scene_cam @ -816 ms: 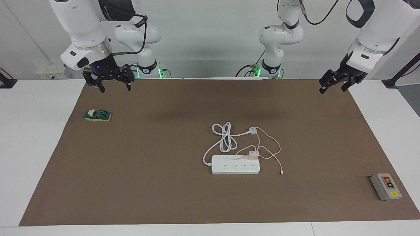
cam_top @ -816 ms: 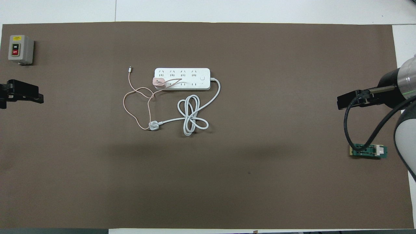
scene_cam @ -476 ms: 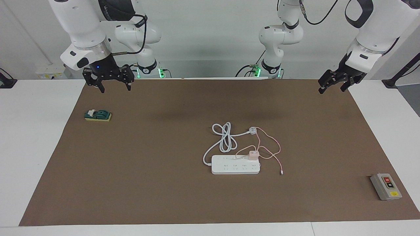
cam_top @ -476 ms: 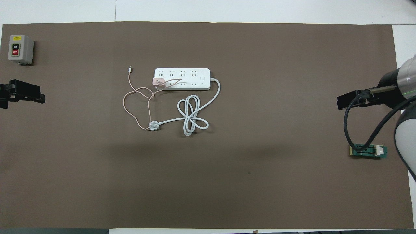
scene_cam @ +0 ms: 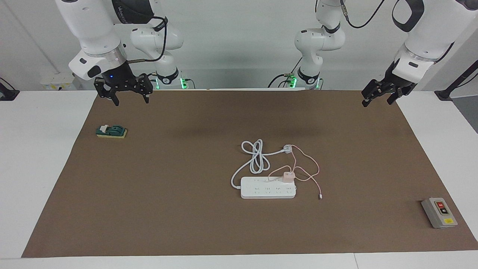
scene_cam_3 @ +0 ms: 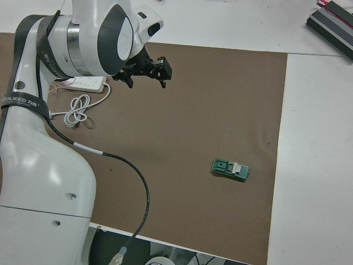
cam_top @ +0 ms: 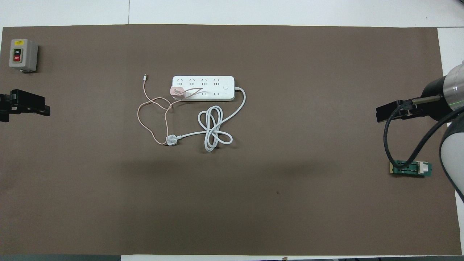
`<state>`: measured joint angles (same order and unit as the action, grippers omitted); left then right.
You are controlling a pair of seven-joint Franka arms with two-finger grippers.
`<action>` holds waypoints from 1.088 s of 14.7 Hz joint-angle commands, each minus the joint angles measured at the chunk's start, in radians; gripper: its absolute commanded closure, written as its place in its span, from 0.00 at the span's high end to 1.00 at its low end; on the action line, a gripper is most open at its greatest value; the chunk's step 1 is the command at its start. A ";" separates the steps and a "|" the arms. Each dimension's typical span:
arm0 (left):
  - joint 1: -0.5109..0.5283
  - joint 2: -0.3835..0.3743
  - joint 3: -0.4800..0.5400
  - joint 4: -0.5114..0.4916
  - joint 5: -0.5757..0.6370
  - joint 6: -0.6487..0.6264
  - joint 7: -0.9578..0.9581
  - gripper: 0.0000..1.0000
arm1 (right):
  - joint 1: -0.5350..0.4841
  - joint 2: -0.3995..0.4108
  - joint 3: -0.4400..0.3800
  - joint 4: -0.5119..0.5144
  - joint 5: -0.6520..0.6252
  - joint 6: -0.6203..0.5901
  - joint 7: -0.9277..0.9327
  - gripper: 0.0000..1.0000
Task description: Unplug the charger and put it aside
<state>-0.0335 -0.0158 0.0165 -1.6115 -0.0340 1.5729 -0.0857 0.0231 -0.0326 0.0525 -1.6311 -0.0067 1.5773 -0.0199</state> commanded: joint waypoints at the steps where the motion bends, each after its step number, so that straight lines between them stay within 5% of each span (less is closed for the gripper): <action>1: -0.008 -0.009 0.003 -0.019 -0.004 0.013 -0.144 1.00 | -0.020 -0.018 0.003 -0.021 0.004 0.000 0.005 1.00; 3: -0.023 0.011 -0.003 -0.010 -0.006 0.016 -0.308 1.00 | -0.032 -0.018 0.003 -0.021 0.004 -0.028 0.003 1.00; 7: -0.092 0.195 -0.003 0.164 -0.017 0.003 -0.711 1.00 | -0.025 -0.018 0.006 -0.022 0.013 -0.004 0.078 1.00; 11: -0.190 0.393 0.003 0.330 -0.033 0.039 -1.202 1.00 | 0.026 0.015 0.013 -0.027 0.189 0.041 0.543 1.00; 16: -0.265 0.511 0.010 0.334 -0.084 0.215 -1.573 1.00 | 0.099 0.190 0.018 -0.006 0.463 0.200 1.014 1.00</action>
<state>-0.2439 0.4282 0.0055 -1.3182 -0.1237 1.7459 -1.5298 0.1046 0.0849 0.0661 -1.6530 0.3686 1.7181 0.8587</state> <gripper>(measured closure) 0.000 0.000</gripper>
